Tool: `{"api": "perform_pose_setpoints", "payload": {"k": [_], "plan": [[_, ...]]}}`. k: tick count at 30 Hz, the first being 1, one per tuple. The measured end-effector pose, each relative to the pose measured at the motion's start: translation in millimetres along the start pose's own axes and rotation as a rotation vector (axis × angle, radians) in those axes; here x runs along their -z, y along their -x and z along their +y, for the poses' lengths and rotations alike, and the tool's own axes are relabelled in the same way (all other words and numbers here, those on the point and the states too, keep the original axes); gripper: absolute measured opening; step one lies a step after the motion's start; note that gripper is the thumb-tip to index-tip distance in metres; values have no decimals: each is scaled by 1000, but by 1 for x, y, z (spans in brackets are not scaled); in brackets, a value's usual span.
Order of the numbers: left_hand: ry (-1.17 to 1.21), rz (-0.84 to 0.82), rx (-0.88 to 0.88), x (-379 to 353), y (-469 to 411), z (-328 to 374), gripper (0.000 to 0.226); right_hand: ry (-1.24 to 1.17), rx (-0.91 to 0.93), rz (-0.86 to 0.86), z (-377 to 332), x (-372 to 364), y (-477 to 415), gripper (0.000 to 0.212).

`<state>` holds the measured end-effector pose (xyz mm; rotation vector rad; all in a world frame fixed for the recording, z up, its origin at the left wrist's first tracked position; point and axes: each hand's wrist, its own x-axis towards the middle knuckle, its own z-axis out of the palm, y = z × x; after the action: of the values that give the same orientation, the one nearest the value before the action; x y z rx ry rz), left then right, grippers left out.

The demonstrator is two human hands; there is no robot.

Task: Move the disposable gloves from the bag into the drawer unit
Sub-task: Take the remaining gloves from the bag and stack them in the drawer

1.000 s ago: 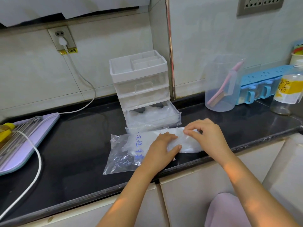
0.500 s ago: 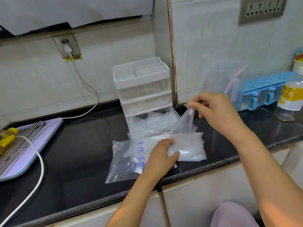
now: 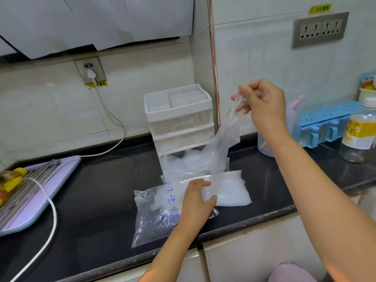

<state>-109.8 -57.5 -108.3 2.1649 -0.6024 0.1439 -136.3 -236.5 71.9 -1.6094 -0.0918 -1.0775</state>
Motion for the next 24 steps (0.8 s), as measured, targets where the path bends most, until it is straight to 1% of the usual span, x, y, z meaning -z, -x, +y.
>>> {"api": "perform_pose_setpoints", "payload": {"k": [1, 2, 3, 4, 6, 7, 8, 10, 12, 16, 18, 21, 24], "plan": [[7, -1, 11, 0, 0, 0, 34, -31, -4, 4, -1, 1, -5, 12], [25, 2, 23, 0, 1, 1, 35, -27, -3, -37, -4, 1, -8, 10], [57, 9, 34, 1, 1, 2, 36, 5, -3, -121, -6, 0, -10, 10], [106, 15, 55, 2, 0, 2, 38, 58, -10, -234, -9, -1, -11, 17], [237, 13, 98, 5, 0, 3, 45, 176, -12, -460, -16, -3, -9, 40], [311, 10, 115, 8, -1, 5, 49, 236, 10, -531, -19, -5, -7, 47], [384, 11, 136, 11, -2, 7, 55, 312, 48, -557, -22, -5, -5, 50], [510, 38, 162, 19, -6, 16, 74, 459, 150, -519, -28, -7, -2, 43], [563, 65, 152, 32, -11, 30, 94, 506, 213, -487, -34, -11, 0, 29], [541, 36, 69, 59, -23, 60, 111, 496, 216, -500, -47, -18, 4, 8], [515, 37, 33, 71, -29, 70, 107, 488, 199, -511, -54, -19, 3, 4], [488, 39, -36, 80, -32, 81, 93, 512, 183, -469, -56, -21, 1, 9], [414, 40, -65, 79, -32, 85, 83, 539, 165, -435, -53, -24, -3, 18]]}}
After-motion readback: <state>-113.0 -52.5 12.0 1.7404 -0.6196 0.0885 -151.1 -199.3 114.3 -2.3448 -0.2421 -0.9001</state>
